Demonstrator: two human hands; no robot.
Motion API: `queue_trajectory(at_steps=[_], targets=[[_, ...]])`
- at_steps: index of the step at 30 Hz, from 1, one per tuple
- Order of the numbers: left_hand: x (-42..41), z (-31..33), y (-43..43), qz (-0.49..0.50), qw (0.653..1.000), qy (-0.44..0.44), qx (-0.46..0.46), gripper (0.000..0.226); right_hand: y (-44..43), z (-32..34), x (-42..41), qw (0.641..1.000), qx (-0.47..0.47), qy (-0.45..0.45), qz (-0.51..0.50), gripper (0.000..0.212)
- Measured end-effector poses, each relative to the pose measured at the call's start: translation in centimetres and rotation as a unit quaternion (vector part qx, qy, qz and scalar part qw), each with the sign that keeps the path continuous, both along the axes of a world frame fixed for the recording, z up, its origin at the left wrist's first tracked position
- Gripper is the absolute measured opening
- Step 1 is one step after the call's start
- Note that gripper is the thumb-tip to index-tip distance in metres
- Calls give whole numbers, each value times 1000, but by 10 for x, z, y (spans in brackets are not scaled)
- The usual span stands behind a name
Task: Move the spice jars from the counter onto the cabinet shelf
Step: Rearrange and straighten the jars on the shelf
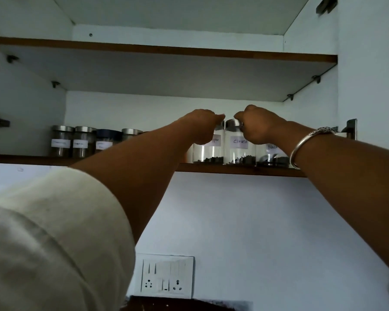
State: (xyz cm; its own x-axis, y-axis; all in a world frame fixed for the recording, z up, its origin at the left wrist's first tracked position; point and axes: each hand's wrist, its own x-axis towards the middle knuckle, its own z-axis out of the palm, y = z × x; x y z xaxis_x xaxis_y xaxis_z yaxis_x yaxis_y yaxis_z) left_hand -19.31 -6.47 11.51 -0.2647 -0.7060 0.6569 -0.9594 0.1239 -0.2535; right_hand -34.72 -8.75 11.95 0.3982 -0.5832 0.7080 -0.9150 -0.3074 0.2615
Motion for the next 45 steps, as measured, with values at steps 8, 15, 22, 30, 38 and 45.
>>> queue_trajectory(at_steps=[8, 15, 22, 30, 38, 45], targets=[[3, 16, -18, 28, 999, 8, -19, 52, -15, 8, 13, 999, -26, -12, -32, 40], [13, 20, -52, 12, 1000, 15, -6, 49, -43, 11, 28, 998, 7, -7, -56, 32], [22, 24, -89, 16, 1000, -4, 9, 49, -78, 13, 40, 996, 26, -1, -85, 28], [30, 23, -129, 42, 998, -45, 10, 51, -113, 17, 51, 992, 60, 7, -108, 21], [39, 22, -162, 50, 998, -35, 24, 52, -149, 20, 64, 988, 74, 27, -133, 6], [37, 22, -175, 75, 994, -76, 38, 45, -172, 21, 62, 989, 78, 37, -123, 21]])
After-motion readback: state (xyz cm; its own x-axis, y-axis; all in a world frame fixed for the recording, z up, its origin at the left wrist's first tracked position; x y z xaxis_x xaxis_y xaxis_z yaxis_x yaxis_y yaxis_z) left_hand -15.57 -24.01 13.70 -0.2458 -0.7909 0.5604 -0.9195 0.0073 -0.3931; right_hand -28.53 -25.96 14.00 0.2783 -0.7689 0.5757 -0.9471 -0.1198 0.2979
